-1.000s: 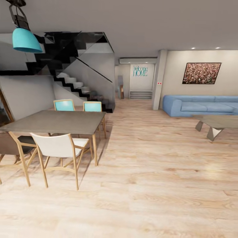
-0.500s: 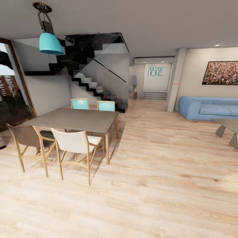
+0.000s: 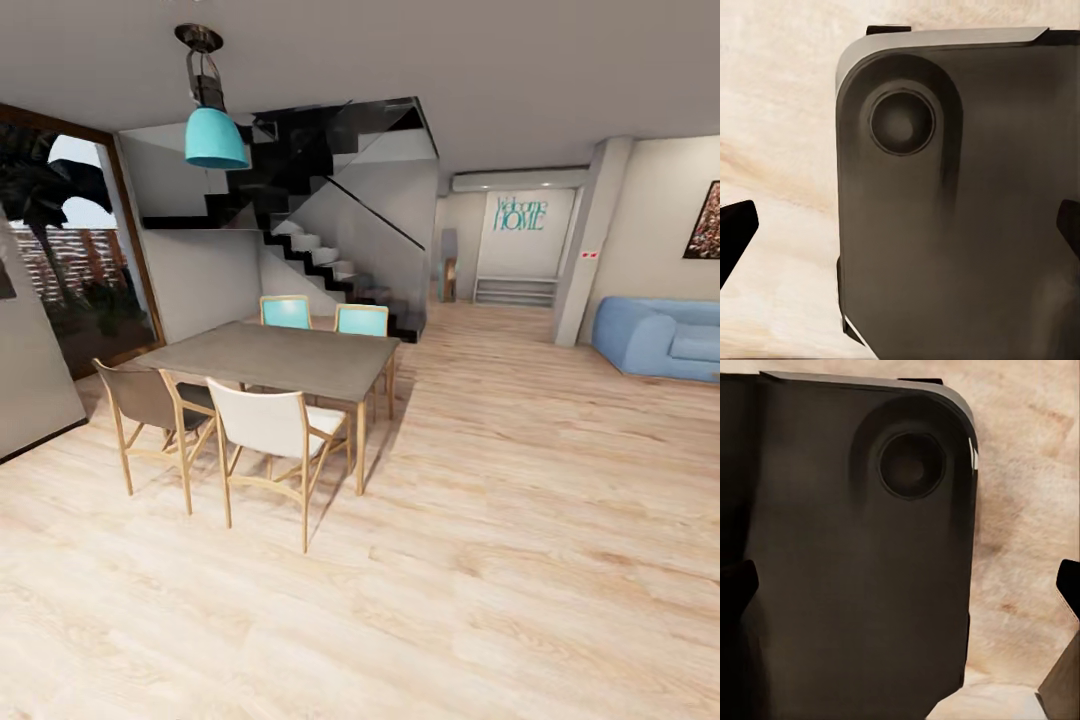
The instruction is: In the kitchen, take the popcorn bag from the countertop, put it into the microwave, and heat it until the popcorn is cooked so the cooked popcorn ends up inside the bag.
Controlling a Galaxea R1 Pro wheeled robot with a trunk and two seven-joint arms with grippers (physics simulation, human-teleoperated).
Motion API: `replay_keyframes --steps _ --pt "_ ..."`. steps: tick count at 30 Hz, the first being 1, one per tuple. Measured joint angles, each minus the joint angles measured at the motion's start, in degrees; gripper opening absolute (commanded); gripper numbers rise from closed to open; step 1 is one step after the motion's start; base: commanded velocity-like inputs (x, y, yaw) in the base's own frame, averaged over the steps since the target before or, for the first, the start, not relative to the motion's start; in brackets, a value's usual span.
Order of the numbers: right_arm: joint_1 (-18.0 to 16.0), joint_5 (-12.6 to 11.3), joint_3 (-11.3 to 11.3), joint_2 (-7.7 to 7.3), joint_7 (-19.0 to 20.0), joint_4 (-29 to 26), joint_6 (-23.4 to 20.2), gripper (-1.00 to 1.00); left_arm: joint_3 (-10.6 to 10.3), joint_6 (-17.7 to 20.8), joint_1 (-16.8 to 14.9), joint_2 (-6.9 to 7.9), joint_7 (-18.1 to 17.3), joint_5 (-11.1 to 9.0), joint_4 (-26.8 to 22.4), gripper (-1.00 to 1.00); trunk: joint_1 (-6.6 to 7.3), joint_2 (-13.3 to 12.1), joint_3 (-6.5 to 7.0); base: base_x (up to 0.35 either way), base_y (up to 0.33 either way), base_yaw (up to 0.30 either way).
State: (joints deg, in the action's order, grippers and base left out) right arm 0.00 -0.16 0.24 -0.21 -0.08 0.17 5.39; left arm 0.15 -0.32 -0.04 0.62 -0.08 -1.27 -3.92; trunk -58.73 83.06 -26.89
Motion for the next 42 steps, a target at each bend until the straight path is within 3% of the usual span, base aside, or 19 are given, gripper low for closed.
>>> replay_keyframes --steps 42 --pt "0.0 0.1 0.1 -0.13 0.0 0.1 -0.2 1.0 0.0 0.0 0.0 0.0 0.0 0.0 0.0 1.0 0.0 0.0 0.0 0.0 0.0 0.273"
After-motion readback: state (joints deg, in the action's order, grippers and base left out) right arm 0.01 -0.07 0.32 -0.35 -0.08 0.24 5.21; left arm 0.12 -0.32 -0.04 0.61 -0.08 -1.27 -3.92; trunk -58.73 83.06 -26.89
